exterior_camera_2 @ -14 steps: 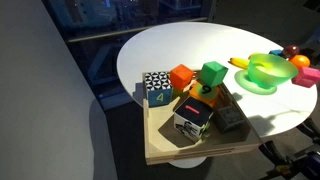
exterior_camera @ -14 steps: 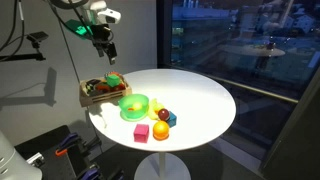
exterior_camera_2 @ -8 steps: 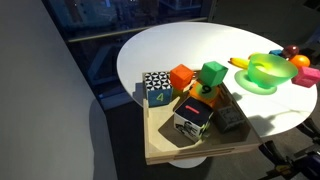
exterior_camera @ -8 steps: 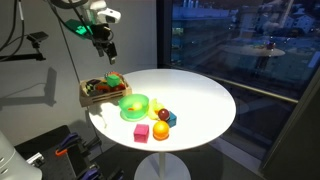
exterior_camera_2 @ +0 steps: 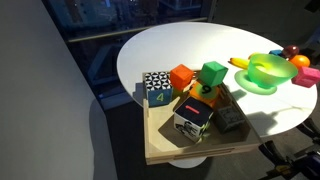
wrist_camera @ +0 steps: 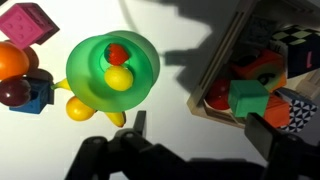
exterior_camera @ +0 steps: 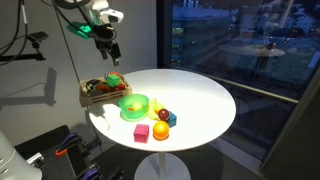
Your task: Pick up the round brown toy and put it in the green bowl
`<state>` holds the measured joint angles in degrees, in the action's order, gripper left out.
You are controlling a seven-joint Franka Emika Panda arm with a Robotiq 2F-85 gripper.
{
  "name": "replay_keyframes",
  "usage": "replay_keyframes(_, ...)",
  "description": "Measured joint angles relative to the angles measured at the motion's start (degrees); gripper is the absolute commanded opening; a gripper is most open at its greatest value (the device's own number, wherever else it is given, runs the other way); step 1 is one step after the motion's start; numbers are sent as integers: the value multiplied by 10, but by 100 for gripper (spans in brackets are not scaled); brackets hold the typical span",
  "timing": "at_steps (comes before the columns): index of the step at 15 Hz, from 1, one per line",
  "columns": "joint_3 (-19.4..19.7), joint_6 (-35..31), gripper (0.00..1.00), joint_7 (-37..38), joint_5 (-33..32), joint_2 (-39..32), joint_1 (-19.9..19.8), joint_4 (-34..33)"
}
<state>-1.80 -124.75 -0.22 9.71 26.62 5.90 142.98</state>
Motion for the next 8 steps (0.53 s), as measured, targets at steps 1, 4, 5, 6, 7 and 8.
replay_keyframes(1, 0, 0, 100, 0, -11, -1, -6, -2)
replay_keyframes(4, 0, -1, 100, 3, -46, -11, -28, -15)
replay_keyframes(5, 0, -1, 100, 4, -58, -17, -36, -23)
replay_keyframes(6, 0, -1, 100, 6, -68, -25, -44, -30)
replay_keyframes(7, 0, -1, 100, 9, -78, -33, -51, -39)
replay_keyframes(8, 1, -1, 100, 12, -85, -44, -59, -50)
